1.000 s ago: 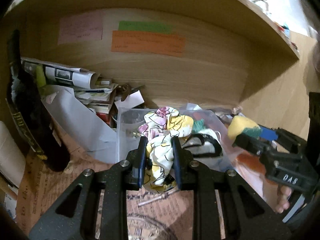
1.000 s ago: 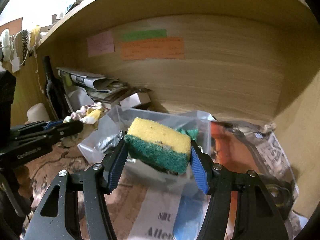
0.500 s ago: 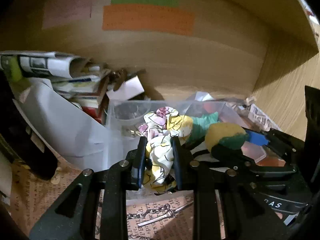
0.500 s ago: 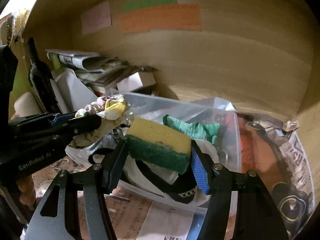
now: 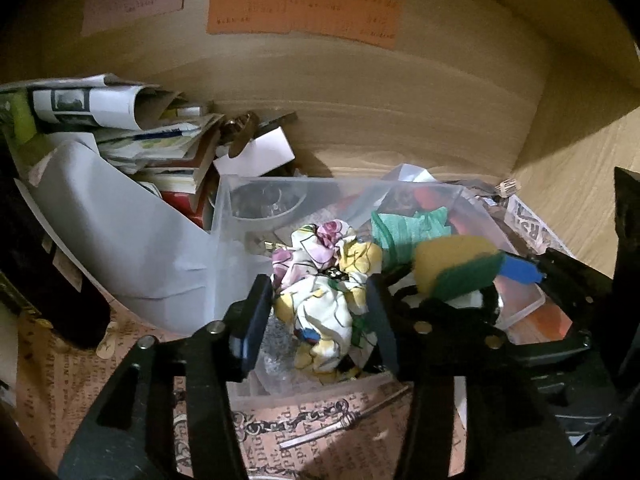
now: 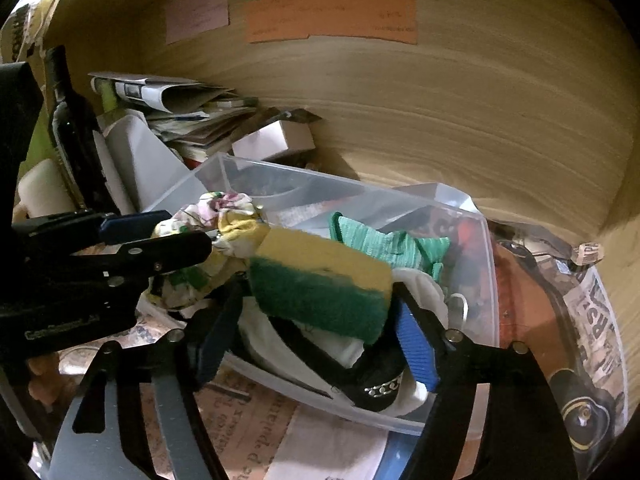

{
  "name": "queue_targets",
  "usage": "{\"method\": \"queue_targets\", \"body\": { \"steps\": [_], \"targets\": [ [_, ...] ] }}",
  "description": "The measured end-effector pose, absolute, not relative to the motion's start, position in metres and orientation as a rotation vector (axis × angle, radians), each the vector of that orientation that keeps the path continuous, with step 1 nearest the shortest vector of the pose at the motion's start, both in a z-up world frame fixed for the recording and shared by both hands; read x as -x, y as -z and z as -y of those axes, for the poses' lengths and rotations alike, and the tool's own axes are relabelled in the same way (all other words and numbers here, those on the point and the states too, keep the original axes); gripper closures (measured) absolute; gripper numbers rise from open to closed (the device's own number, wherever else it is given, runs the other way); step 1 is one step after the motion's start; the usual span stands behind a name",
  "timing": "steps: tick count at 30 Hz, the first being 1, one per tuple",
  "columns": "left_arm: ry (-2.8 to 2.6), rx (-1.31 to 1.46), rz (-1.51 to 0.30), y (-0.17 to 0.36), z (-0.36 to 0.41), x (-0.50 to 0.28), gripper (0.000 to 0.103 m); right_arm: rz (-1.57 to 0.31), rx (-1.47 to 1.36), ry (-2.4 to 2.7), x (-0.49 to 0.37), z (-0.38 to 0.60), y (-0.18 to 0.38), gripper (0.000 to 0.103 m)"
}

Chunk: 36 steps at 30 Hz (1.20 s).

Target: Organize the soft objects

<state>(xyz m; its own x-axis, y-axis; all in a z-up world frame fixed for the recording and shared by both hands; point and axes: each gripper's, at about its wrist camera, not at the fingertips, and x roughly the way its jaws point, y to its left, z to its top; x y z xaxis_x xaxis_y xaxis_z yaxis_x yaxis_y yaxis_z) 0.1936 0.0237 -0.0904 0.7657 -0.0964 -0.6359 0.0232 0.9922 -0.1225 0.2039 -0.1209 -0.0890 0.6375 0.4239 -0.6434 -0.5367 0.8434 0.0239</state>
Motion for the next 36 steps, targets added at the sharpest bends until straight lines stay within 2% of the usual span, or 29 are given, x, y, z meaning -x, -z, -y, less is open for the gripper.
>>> {"method": "queue_targets", "body": {
  "steps": [6,15,22,27,29,31,33,36],
  "targets": [
    [0.077,0.117,-0.630,0.067,-0.026,-0.172,0.052,-0.651,0.154,-0.575,-0.188,0.128,0.070,0.031],
    [0.062,0.083,-0.441,0.020,-0.018,-0.114,0.050,-0.462,0.101,-0.560,-0.137,0.154,0.014,0.027],
    [0.052,0.060,-0.307,-0.004,-0.008,-0.072,0.029,-0.336,0.055,-0.555,-0.100,0.170,-0.018,0.020],
    [0.053,0.059,-0.276,-0.012,-0.006,-0.054,0.026,-0.298,0.051,-0.549,-0.085,0.174,-0.024,0.015],
    [0.044,0.056,-0.262,-0.013,-0.005,-0.046,0.011,-0.293,0.041,-0.552,-0.082,0.175,-0.024,0.013],
    [0.033,0.056,-0.239,-0.014,-0.004,-0.038,0.004,-0.286,0.032,-0.549,-0.078,0.177,-0.023,0.007],
    [0.025,0.047,-0.224,-0.016,-0.001,-0.031,0.003,-0.275,0.028,-0.540,-0.073,0.179,-0.024,0.002],
    [0.026,0.040,-0.216,-0.017,0.002,-0.024,0.000,-0.271,0.026,-0.530,-0.069,0.181,-0.023,0.001]
  ]
}}
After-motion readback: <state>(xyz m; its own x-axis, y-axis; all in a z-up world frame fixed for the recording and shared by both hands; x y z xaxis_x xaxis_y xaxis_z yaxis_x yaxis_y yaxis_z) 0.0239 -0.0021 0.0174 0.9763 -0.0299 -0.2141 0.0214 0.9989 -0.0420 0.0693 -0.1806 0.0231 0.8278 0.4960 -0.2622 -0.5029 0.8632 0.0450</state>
